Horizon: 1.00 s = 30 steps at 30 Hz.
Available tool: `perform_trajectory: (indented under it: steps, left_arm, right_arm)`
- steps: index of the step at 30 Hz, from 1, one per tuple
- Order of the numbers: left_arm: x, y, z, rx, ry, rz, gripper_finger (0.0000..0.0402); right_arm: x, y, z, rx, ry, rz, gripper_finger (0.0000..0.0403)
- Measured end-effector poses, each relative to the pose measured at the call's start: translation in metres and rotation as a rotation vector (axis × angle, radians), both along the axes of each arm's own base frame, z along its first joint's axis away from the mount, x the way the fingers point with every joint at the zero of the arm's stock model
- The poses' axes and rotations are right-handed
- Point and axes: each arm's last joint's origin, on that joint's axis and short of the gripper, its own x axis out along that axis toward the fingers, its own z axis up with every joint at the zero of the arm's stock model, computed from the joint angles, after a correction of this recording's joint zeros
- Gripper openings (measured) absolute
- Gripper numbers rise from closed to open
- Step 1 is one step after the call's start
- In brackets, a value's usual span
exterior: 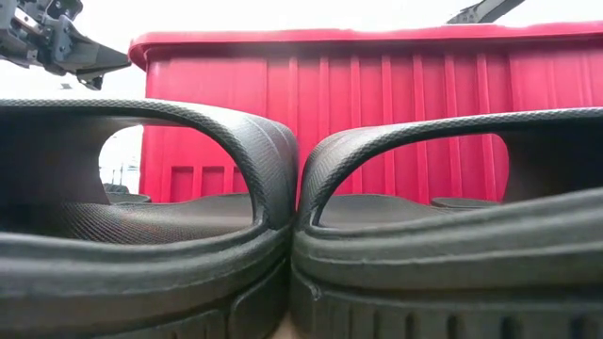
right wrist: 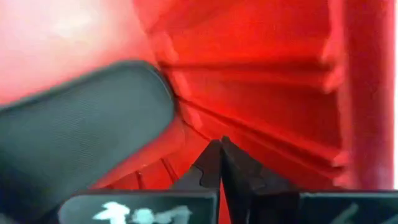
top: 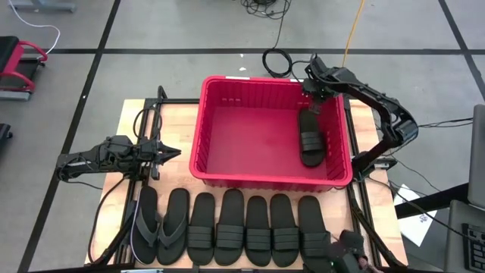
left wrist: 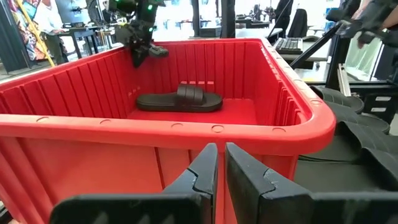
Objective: Pick and place slides into bin
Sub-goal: Put the black slipper into the red bin
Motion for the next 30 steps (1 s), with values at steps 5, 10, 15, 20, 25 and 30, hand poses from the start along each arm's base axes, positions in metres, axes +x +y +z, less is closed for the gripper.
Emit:
perform_trajectory:
  steps: [5,10,15,20,25,30]
  left_arm:
    - [0.000,0.000,0.000,-0.004,0.000,0.000,0.0037]
    - [0.000,0.000,0.000,0.000,0.000,0.000,0.0037]
    - [0.000,0.000,0.000,0.018,0.002,-0.002,0.0037]
    - [0.000,0.000,0.000,0.022,0.003,-0.002,0.0037]
    - [0.000,0.000,0.000,0.020,0.003,-0.002,0.0037]
    - [0.000,0.000,0.000,0.020,0.003,-0.002,0.0037]
  right_arm:
    - [0.015,0.034,0.025,0.099,-0.201,0.204,0.0000]
    - [0.033,0.063,0.020,0.204,-0.147,0.356,0.0000]
    - [0.054,0.075,-0.002,0.282,-0.077,0.419,0.0000]
    - [0.071,0.081,-0.022,0.372,-0.038,0.484,0.0000]
    - [0.082,0.088,-0.041,0.519,-0.016,0.536,0.0000]
    - [0.090,0.087,-0.061,0.549,0.062,0.494,0.0000]
